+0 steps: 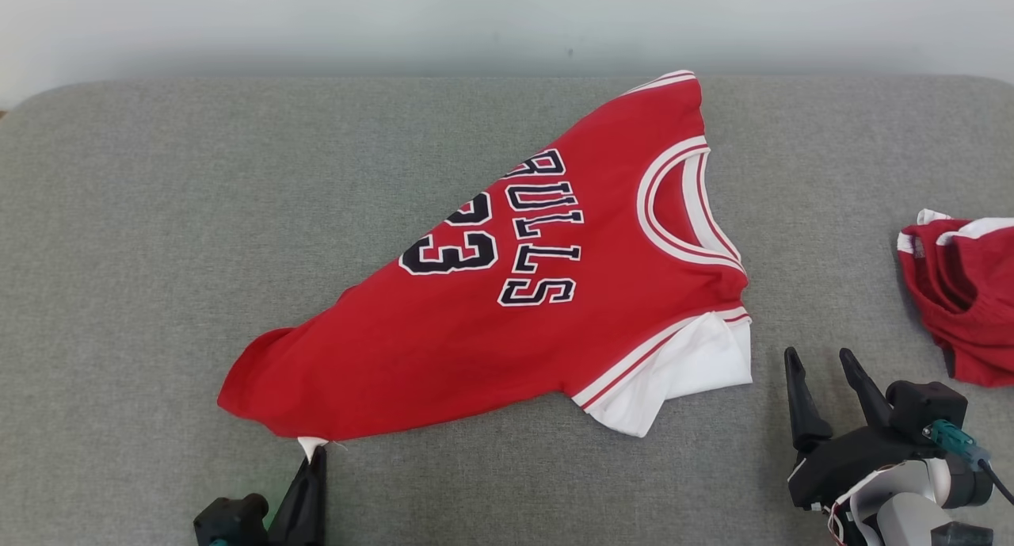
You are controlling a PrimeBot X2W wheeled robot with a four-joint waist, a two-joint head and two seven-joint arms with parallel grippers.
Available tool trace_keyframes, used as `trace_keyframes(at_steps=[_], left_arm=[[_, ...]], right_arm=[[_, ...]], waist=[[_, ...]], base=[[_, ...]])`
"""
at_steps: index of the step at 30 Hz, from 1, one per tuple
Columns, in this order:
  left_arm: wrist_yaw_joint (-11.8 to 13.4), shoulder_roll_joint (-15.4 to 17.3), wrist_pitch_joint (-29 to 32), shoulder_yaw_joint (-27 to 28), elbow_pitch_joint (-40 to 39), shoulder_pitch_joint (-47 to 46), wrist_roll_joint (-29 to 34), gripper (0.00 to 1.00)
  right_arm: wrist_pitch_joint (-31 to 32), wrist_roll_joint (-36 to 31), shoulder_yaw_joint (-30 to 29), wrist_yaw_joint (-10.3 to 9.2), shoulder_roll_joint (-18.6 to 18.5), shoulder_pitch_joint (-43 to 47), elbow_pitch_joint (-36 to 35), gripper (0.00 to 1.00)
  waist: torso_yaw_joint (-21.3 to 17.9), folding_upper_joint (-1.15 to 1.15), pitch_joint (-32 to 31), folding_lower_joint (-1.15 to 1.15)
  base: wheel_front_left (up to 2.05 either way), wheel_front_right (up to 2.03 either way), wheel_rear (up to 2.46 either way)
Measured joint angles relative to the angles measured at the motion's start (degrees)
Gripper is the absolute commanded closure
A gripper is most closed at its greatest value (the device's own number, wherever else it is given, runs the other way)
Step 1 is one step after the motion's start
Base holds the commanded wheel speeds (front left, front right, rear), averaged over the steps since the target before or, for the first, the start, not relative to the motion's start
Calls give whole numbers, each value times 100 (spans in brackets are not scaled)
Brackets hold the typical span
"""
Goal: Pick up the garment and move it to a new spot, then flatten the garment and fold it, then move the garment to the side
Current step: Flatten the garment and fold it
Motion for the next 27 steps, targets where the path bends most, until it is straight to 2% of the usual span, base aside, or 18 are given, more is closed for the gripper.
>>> trace_keyframes(at_steps=[5, 14, 18, 25, 26, 27], left_arm=[[-45, -2, 7, -24, -302, 23, 104, 100], [-83, -2, 7, -147, -1696, 275, 495, 100], [-91, -2, 7, -277, -1747, 484, 534, 100], [-149, -4, 5, -402, -1261, 796, 336, 100], [-164, -4, 5, -422, -1094, 836, 267, 94], [-168, -11, 7, -441, -849, 871, 200, 57]], right_arm=[[0, 7, -70, 0, 21, 24, 15, 0], [0, 16, -88, 0, 153, 133, 83, 0], [0, 13, -91, 0, 200, 166, 127, 0], [0, 23, -56, 0, 225, 239, 189, 0], [0, 23, -54, 0, 223, 252, 198, 0], [0, 25, -46, 0, 220, 270, 205, 0]], waist=[[76, 0, -60, 0], [402, 0, -244, 0], [555, 0, -335, 0], [660, 0, -523, 0], [663, 0, -553, 0], [664, 0, -583, 0]], base=[[0, 0, 0], [0, 0, 0], [0, 0, 0], [0, 0, 0], [0, 0, 0], [0, 0, 0]])
